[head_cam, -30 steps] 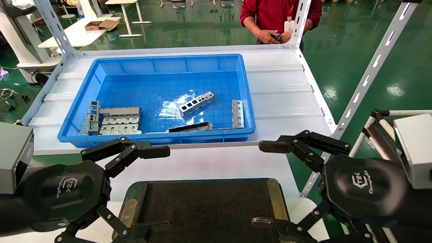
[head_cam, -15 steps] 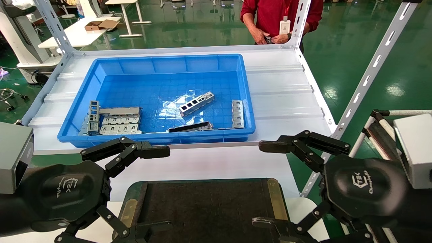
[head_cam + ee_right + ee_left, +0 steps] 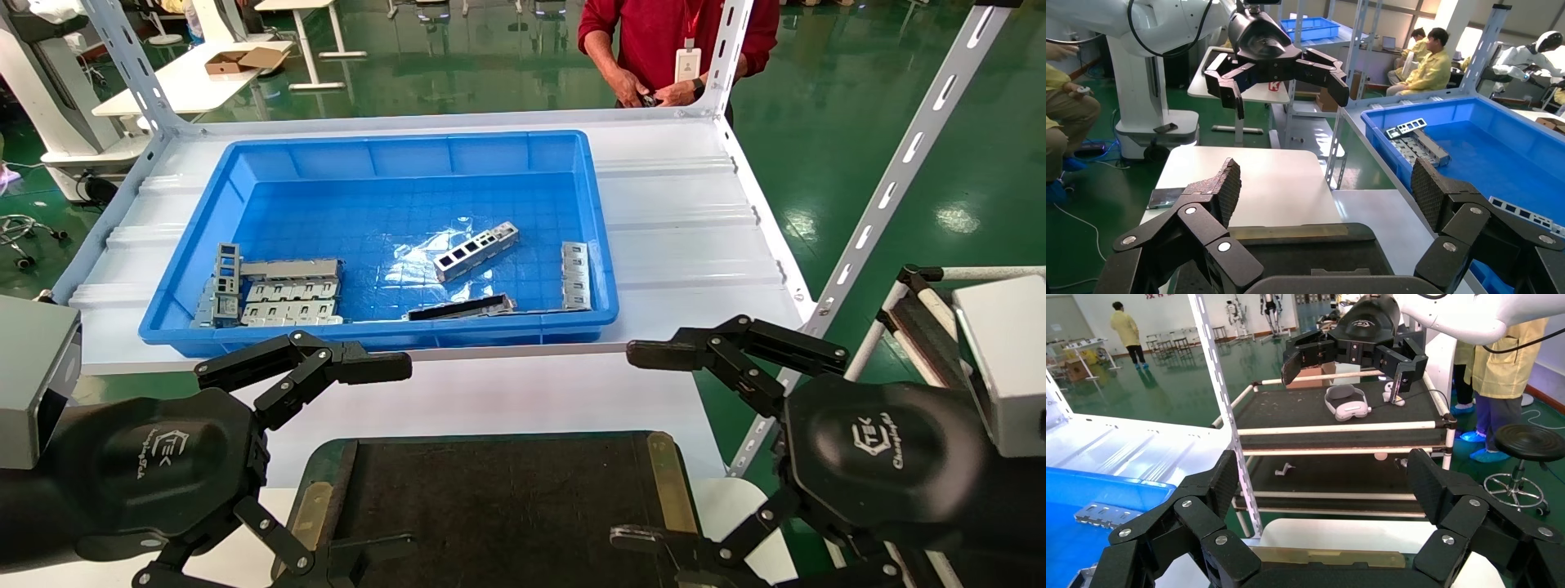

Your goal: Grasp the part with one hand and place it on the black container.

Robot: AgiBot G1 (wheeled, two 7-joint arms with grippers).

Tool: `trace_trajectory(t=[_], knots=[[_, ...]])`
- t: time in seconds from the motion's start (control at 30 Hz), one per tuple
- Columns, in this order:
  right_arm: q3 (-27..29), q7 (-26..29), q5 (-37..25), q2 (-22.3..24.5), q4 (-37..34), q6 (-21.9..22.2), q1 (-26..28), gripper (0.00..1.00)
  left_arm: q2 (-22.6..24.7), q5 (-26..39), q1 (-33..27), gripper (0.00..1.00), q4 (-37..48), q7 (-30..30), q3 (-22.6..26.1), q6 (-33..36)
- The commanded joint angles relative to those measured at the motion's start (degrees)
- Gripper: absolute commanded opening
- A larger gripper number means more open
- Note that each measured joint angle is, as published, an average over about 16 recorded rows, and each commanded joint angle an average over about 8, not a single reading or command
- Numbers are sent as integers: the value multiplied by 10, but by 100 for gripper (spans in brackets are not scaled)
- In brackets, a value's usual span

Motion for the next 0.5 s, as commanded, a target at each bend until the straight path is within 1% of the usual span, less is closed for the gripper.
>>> trace_trajectory(t=[0.03, 0.5], knots=[[0, 0, 0, 0, 0, 0, 0, 100, 0, 0, 0, 100, 0, 0, 0, 0], [0, 0, 0, 0, 0, 0, 0, 100, 10, 11, -9, 100, 7, 0, 7, -5]])
